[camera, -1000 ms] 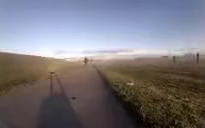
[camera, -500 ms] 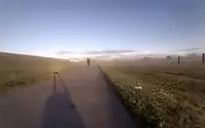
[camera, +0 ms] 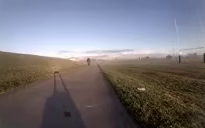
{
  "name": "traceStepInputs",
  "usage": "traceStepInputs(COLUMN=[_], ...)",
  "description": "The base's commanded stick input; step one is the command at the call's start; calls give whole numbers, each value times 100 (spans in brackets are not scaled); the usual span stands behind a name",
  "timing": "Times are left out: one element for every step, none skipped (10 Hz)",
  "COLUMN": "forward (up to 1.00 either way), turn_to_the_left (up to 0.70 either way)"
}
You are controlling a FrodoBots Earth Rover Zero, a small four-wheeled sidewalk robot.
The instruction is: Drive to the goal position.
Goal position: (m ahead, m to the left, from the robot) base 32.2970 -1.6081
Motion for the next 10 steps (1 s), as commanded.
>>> traceStepInputs(forward=[70,70,70,70,70,70,70,70,70,70], turn_to_the_left=[0,0,0,0,0,0,0,0,0,14])
